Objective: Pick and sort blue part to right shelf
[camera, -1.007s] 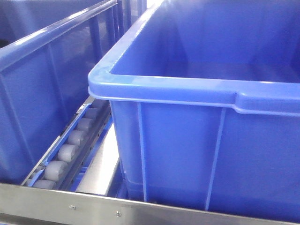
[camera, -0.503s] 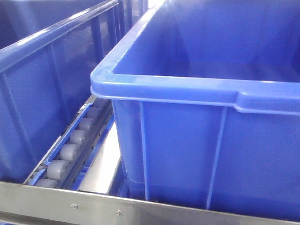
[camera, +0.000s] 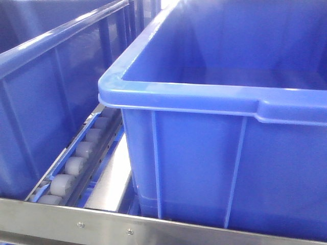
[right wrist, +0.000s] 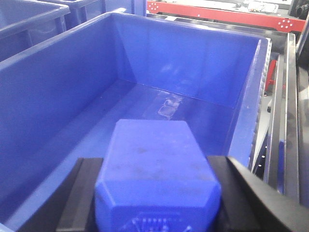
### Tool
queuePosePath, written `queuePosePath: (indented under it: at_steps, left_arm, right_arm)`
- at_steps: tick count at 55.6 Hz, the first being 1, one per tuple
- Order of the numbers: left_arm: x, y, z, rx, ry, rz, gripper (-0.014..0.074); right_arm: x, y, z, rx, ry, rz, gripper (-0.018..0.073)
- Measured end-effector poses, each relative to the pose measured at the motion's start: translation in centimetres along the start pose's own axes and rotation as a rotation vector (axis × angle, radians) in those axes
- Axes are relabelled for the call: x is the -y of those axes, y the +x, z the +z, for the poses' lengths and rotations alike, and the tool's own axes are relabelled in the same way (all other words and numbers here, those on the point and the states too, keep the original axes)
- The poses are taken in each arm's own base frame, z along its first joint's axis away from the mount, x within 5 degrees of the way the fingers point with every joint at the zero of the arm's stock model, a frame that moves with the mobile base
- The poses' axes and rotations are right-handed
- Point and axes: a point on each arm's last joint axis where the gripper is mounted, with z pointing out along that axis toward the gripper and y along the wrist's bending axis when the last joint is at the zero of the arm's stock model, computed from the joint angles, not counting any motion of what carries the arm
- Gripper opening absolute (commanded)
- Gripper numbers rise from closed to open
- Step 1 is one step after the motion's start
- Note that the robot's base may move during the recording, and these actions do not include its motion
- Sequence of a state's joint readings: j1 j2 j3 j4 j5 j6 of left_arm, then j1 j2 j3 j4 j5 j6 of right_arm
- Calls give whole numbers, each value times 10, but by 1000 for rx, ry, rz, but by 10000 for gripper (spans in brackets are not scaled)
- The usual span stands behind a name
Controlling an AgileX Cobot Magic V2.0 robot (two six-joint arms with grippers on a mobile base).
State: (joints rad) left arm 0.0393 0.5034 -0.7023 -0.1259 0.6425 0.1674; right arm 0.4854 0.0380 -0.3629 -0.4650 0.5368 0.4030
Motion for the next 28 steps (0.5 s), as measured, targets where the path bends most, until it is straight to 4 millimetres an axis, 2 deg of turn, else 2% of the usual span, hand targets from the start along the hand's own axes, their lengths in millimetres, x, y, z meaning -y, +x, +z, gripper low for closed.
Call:
queuePosePath:
  at_steps: [6,16,21,28]
  left_arm:
    - [4,29,-29,123,-11,7,132]
    - [8,60,-49,192,-11,14,122]
    - [9,66,-51,177,-7,16,122]
    - [9,67,-51,169,-4,14,122]
  right_arm:
    - [1,-9,-3,17,4,6,123]
    - [0,-36,7,-41,16,1,123]
    - [-4,-55,23,-111,19,0,123]
    - [-11,-80,60,-238,31,-11,123]
